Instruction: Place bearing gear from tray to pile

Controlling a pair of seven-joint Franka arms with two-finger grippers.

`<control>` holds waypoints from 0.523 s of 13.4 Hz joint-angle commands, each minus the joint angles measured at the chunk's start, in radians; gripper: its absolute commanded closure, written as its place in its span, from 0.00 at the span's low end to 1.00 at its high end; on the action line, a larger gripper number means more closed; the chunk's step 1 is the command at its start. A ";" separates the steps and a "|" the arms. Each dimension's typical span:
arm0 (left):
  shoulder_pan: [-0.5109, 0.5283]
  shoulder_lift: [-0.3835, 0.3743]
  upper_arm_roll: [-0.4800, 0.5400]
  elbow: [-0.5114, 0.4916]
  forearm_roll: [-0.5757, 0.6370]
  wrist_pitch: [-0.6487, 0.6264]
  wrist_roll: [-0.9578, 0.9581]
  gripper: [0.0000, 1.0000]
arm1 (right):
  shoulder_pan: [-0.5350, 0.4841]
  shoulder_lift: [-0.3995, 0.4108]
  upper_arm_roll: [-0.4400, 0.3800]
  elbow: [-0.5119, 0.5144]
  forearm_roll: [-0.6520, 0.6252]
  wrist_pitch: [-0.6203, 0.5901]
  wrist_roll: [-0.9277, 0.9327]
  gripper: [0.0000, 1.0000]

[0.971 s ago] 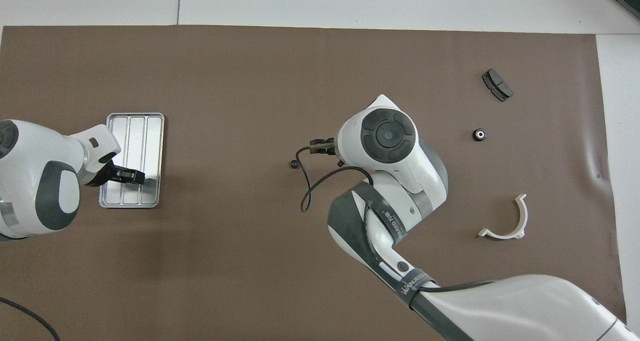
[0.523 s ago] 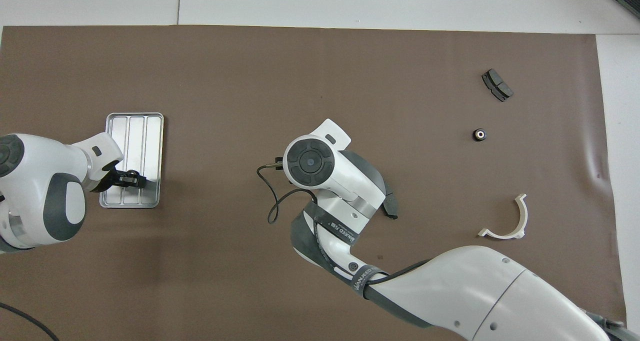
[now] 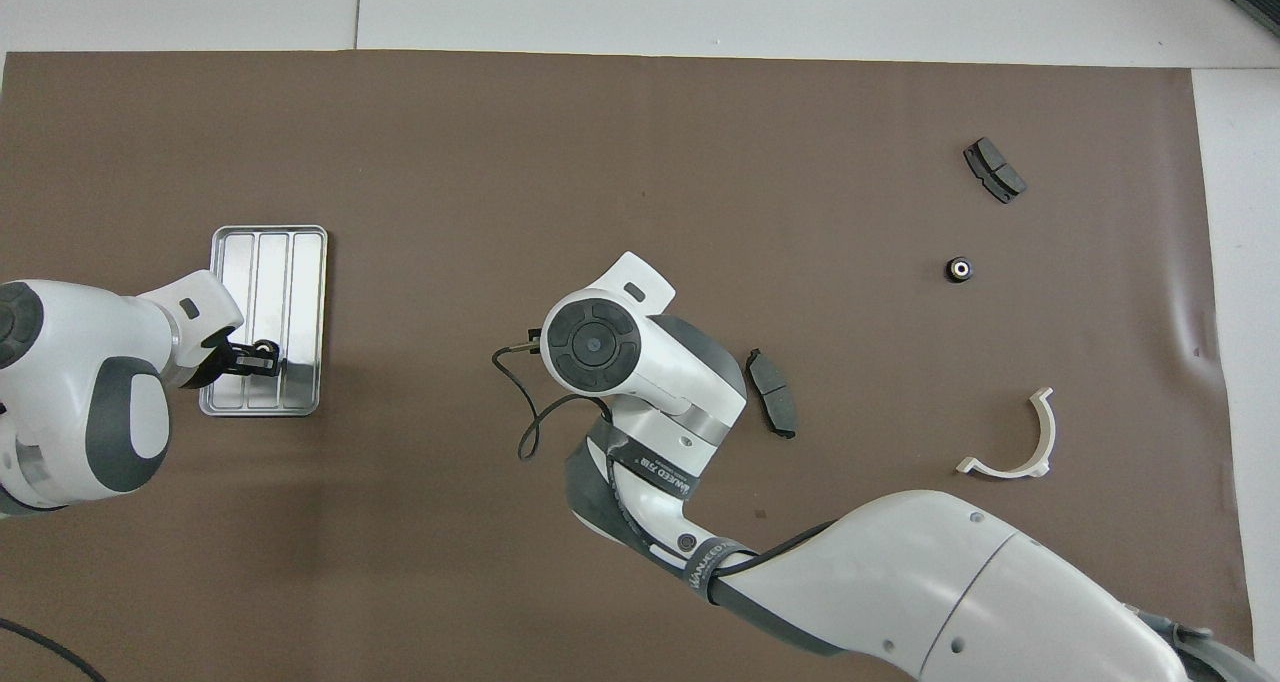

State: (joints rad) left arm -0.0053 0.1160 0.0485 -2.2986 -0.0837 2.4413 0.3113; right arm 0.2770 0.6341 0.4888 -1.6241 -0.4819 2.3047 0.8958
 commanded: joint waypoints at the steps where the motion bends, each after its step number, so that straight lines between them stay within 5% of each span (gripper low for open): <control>1: 0.008 -0.016 -0.009 -0.030 -0.002 0.025 0.003 0.75 | -0.005 0.030 0.016 0.021 -0.063 0.018 0.025 0.29; 7: 0.001 -0.003 -0.009 0.027 -0.002 0.009 -0.018 0.83 | -0.002 0.041 0.014 0.021 -0.073 0.047 0.026 0.41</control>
State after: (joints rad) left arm -0.0053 0.1162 0.0457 -2.2923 -0.0837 2.4424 0.3084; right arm 0.2816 0.6519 0.4889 -1.6229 -0.5184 2.3277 0.8958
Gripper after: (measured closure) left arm 0.656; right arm 0.379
